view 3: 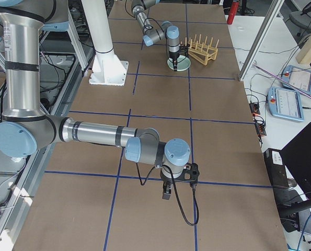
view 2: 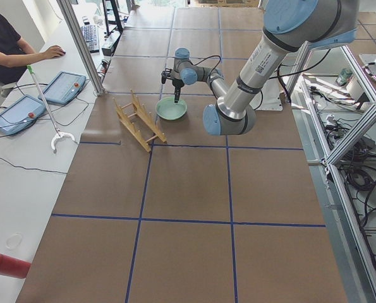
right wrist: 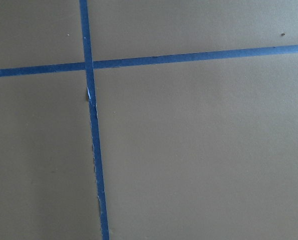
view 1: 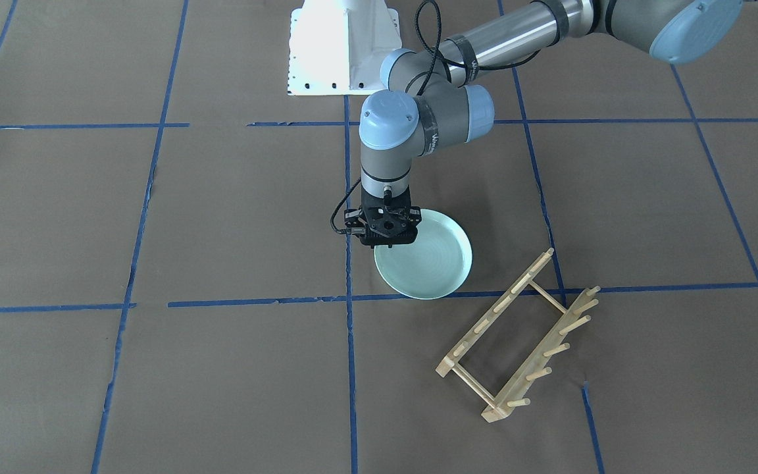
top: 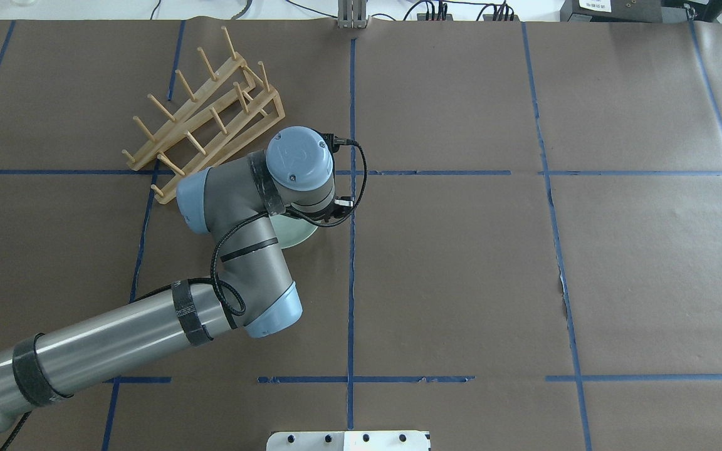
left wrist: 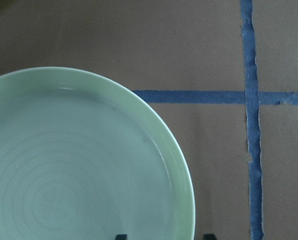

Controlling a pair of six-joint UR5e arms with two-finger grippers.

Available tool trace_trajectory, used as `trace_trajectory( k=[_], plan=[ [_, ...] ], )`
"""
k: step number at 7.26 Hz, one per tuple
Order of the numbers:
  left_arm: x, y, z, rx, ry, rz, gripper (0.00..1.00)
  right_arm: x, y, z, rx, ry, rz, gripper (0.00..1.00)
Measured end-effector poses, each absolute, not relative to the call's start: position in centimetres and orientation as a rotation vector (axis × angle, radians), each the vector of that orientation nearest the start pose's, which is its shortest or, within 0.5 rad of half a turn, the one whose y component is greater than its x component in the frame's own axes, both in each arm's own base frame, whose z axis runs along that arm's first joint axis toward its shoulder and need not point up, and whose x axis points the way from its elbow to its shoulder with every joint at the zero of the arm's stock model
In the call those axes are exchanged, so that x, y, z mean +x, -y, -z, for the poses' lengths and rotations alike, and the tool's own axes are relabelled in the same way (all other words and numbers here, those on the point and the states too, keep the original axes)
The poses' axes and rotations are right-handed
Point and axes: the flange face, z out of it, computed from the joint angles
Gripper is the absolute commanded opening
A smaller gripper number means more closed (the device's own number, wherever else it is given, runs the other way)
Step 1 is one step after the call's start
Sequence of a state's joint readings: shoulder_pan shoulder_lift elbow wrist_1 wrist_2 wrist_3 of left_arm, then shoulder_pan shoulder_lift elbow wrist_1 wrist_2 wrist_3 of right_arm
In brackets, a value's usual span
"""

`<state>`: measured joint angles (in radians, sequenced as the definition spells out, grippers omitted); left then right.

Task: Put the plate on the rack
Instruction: 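Lower the left gripper onto the plate rim and close on it, then lift the plate with the left gripper and tilt it upright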

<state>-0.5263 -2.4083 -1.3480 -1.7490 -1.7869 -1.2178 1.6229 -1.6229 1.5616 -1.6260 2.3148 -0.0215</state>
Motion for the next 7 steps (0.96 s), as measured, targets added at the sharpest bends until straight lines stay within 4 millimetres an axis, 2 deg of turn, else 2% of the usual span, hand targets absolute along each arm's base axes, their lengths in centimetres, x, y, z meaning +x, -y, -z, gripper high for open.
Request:
trace_trajectory(
  k=[2,3,4,5,6,7],
  plan=[
    [61.1,48.5,-21.1,0.155,-0.813,0.076,0.0,9.0,45.6,-69.5,-0.084,0.747,-0.073,1.0],
    [59.9,48.5,-19.9,0.166,-0.828,0.079,0.0,9.0,45.6,-69.5,-0.084,0.747,-0.073,1.0],
    [57.5,48.9,-18.0,0.18,-0.839,0.092,0.0,9.0,45.6,-69.5,-0.084,0.747,-0.073,1.0],
    [53.8,49.5,-15.4,0.198,-0.844,0.12,0.0,9.0,45.6,-69.5,-0.084,0.747,-0.073,1.0],
    [49.2,49.9,-12.7,0.211,-0.846,0.153,0.0,9.0,45.6,-69.5,-0.084,0.747,-0.073,1.0],
    [43.7,50.1,-10.2,0.216,-0.855,0.191,0.0,9.0,45.6,-69.5,-0.084,0.747,-0.073,1.0]
  ],
)
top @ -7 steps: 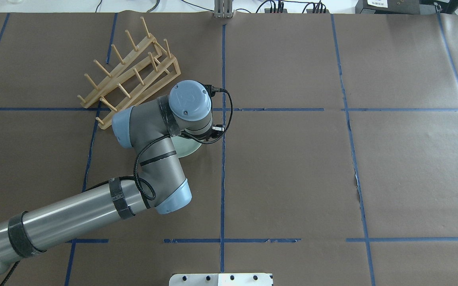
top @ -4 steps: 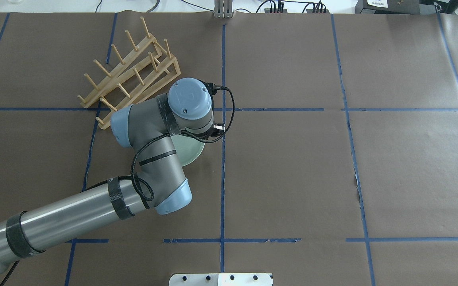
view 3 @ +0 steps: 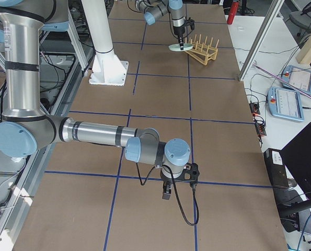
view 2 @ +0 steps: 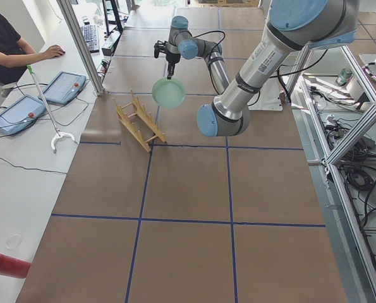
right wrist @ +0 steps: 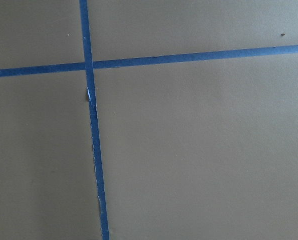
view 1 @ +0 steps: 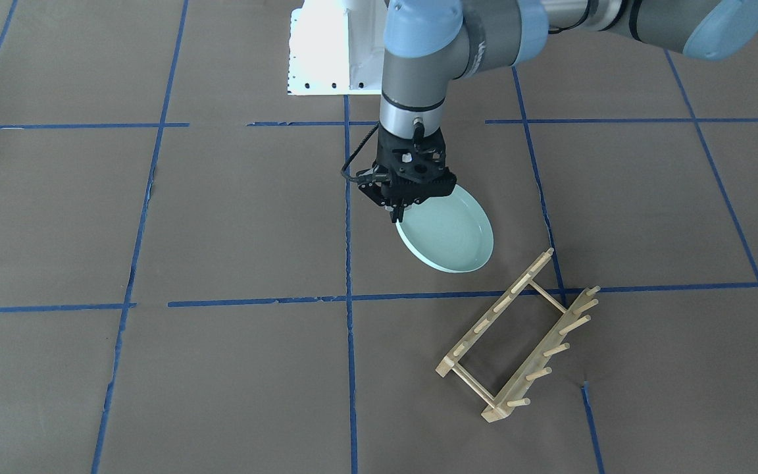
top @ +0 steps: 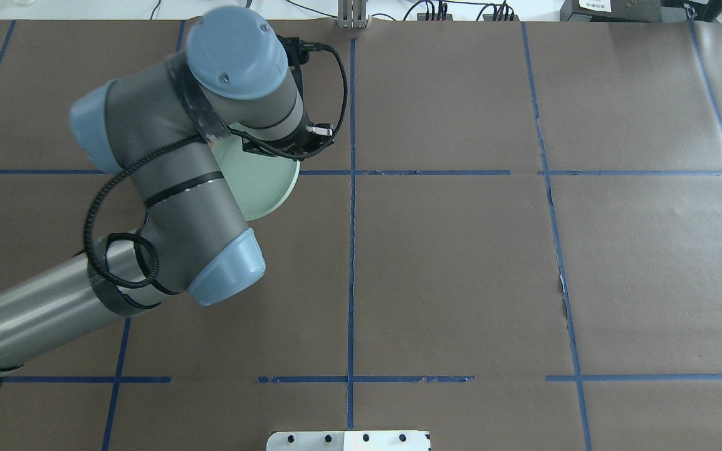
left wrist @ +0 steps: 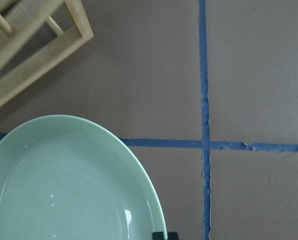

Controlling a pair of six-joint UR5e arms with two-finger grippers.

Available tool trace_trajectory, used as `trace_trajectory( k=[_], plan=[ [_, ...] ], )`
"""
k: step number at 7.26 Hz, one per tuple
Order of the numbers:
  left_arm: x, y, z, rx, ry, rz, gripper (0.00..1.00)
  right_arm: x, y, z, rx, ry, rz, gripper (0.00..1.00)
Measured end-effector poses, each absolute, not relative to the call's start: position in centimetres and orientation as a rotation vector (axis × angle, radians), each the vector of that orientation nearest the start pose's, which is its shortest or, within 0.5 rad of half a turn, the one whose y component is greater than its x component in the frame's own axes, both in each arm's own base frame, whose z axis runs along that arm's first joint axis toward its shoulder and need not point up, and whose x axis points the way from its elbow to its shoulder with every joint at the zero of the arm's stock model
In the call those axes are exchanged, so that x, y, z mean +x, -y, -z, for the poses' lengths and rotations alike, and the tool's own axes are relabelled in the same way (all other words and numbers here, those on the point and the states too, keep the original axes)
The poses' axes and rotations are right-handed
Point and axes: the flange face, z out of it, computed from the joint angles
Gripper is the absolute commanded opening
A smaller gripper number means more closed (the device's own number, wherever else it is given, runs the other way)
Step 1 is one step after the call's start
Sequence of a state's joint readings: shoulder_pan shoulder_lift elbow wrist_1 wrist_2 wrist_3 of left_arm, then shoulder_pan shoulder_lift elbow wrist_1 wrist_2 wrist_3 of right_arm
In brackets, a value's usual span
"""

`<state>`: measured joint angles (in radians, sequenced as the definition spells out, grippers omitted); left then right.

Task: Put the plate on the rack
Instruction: 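Lift the plate with the left gripper and tilt it upright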

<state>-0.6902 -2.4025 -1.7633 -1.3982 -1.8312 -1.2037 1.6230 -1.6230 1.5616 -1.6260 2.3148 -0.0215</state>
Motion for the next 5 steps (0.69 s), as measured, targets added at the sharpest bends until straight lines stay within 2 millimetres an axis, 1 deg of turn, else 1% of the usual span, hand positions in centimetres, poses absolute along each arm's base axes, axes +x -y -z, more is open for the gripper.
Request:
trace_trajectory(
  k=[1,2,3,4,5],
  plan=[
    [38.2,50.4,-8.2,0.231,-0.875,0.237,0.0,9.0,45.6,-69.5,-0.084,0.747,-0.073,1.0],
    [33.4,50.8,-6.6,0.259,-0.902,0.279,0.0,9.0,45.6,-69.5,-0.084,0.747,-0.073,1.0],
    [29.7,51.2,-5.6,0.288,-0.932,0.317,0.0,9.0,45.6,-69.5,-0.083,0.747,-0.072,1.0],
    [26.0,52.3,-4.9,0.325,-0.974,0.373,0.0,9.0,45.6,-69.5,-0.083,0.747,-0.071,1.0],
    [22.9,53.7,-4.7,0.36,-1.041,0.445,0.0,9.0,45.6,-69.5,-0.082,0.747,-0.071,1.0]
  ],
)
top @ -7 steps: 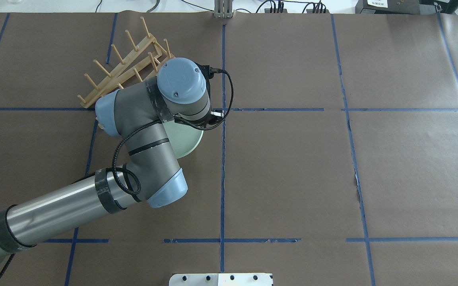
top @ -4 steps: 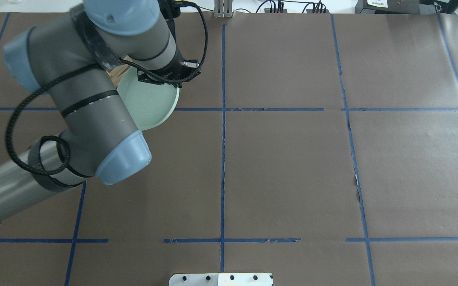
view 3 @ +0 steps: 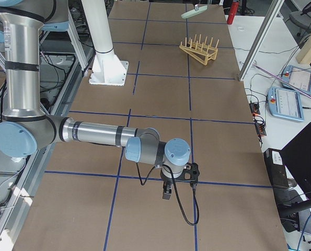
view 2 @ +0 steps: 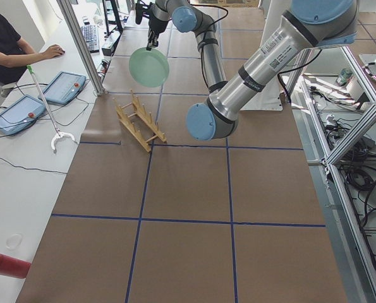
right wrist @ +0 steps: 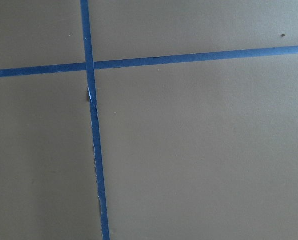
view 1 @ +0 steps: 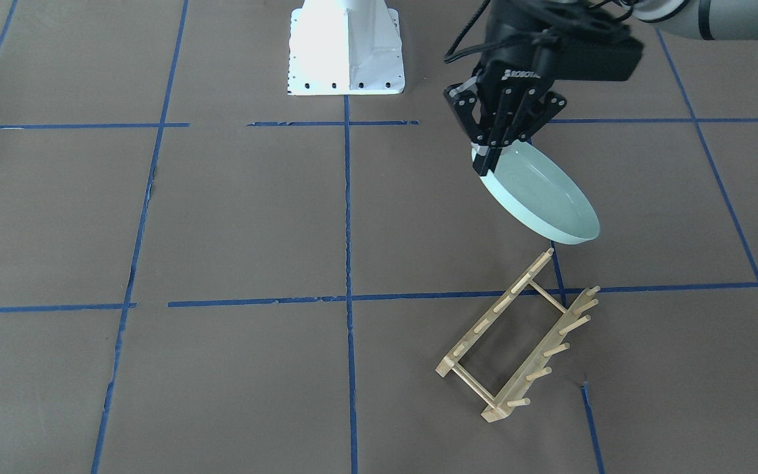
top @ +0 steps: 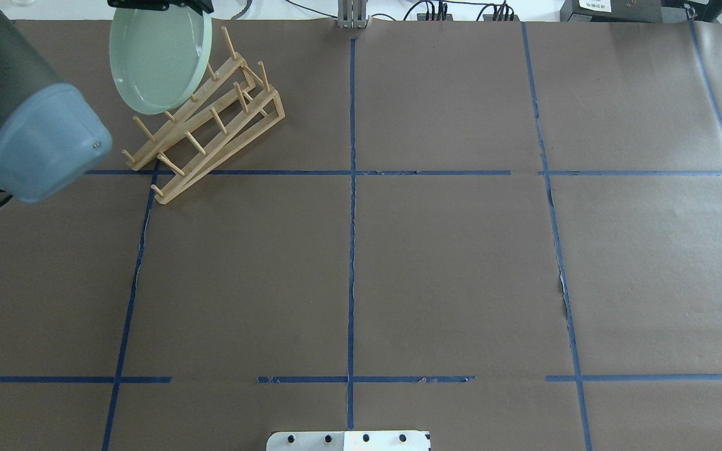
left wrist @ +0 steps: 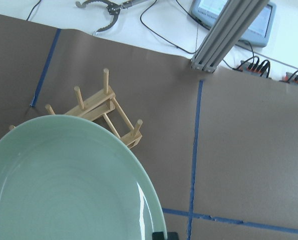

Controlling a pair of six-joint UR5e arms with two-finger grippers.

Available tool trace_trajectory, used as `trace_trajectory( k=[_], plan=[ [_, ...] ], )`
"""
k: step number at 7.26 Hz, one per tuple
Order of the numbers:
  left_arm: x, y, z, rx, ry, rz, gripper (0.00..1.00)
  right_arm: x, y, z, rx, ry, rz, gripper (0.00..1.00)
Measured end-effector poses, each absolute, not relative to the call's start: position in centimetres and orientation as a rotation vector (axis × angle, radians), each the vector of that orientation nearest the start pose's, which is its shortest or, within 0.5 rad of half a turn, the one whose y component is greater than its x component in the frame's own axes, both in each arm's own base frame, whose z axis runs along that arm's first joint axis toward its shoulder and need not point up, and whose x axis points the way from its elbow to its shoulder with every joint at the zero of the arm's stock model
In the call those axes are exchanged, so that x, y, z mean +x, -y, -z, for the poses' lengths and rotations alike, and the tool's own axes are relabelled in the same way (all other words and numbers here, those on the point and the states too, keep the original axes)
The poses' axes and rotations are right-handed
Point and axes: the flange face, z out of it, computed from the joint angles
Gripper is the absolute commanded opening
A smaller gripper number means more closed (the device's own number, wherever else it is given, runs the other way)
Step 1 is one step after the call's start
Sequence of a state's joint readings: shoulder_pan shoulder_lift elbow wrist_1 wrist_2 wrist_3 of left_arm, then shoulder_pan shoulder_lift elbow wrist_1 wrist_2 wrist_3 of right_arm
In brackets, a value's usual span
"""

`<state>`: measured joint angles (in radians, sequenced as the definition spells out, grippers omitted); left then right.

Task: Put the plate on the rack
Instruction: 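Lift the plate with the left gripper and tilt it upright, then carry the upright plate with the left gripper above the rack slots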

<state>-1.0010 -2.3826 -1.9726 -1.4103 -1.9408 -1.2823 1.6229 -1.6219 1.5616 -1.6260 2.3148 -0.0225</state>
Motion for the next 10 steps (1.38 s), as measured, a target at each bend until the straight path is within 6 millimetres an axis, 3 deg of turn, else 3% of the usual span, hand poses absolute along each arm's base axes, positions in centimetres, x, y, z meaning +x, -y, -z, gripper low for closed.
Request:
trace_trajectory(
  k=[1,3,5,8,10],
  plan=[
    [20.8,54.9,-5.4,0.386,-1.131,0.529,0.0,9.0,45.6,-69.5,-0.083,0.747,-0.072,1.0],
    [19.1,56.7,-8.9,0.404,-1.363,0.671,0.0,9.0,45.6,-69.5,-0.084,0.747,-0.072,1.0],
    [18.5,57.4,-12.1,0.4,-1.569,0.759,0.0,9.0,45.6,-69.5,-0.083,0.747,-0.072,1.0],
    [17.7,58.5,-15.4,0.458,-1.801,0.921,0.0,9.0,45.6,-69.6,-0.084,0.747,-0.072,1.0],
    [19.2,61.0,-18.9,0.506,-1.843,0.978,0.0,9.0,45.6,-69.6,-0.084,0.747,-0.072,1.0]
  ],
)
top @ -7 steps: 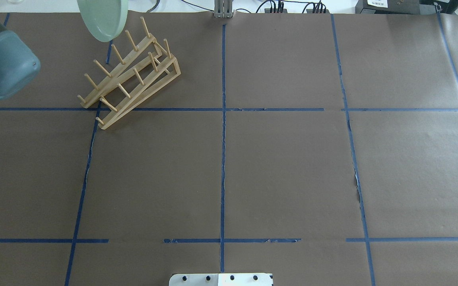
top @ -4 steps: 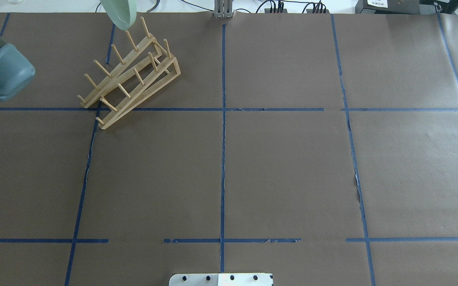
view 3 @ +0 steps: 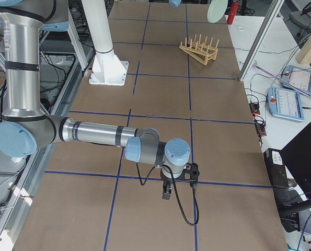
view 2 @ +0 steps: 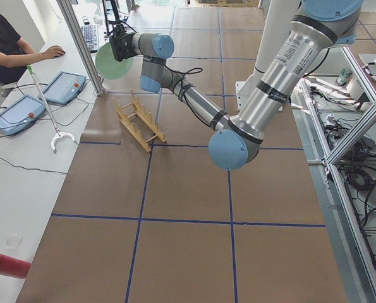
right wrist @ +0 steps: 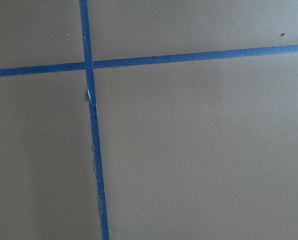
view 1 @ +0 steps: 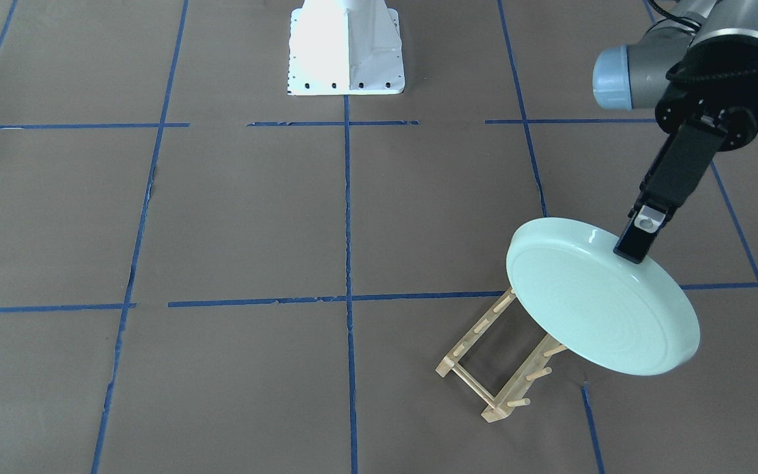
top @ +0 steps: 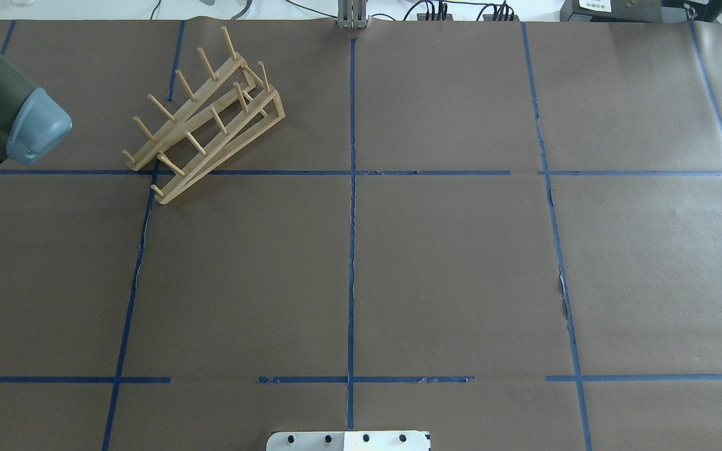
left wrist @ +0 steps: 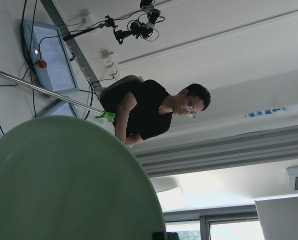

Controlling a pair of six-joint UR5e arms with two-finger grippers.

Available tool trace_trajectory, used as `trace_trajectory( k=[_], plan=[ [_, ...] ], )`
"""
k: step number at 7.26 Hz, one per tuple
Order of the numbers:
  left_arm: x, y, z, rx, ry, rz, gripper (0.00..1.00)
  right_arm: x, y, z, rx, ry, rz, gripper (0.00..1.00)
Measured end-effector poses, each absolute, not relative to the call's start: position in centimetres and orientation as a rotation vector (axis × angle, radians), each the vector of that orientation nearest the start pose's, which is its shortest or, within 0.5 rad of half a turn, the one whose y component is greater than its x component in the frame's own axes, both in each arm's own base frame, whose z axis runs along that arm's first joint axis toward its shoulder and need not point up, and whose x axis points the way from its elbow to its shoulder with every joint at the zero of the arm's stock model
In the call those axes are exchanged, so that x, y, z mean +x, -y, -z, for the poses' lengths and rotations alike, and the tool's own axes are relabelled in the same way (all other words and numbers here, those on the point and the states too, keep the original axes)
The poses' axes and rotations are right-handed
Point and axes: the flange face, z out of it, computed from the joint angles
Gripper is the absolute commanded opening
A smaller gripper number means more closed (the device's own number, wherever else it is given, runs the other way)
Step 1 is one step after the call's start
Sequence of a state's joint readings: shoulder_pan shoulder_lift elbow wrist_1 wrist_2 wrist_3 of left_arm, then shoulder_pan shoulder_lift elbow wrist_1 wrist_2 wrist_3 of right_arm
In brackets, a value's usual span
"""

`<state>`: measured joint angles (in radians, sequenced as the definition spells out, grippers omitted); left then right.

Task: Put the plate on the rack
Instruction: 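Carry the upright plate with the left gripper above the rack slots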

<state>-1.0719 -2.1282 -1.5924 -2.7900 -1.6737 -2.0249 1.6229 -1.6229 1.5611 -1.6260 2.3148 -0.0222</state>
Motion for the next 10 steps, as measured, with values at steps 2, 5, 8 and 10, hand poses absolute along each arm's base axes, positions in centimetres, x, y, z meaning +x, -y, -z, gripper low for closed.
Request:
trace_trajectory(
  k=[2,5,8,10],
  plan=[
    [22.9,62.9,-22.0,0.51,-1.83,1.003,0.0,9.0,45.6,-69.5,-0.084,0.747,-0.072,1.0],
    [26.0,63.4,-22.8,0.51,-1.825,1.034,0.0,9.0,45.6,-69.5,-0.083,0.747,-0.072,1.0],
    [27.5,63.3,-23.8,0.481,-1.816,1.037,0.0,9.0,45.6,-69.5,-0.084,0.747,-0.072,1.0],
    [28.2,62.4,-24.6,0.459,-1.842,1.026,0.0,9.0,45.6,-69.5,-0.084,0.747,-0.073,1.0]
  ],
)
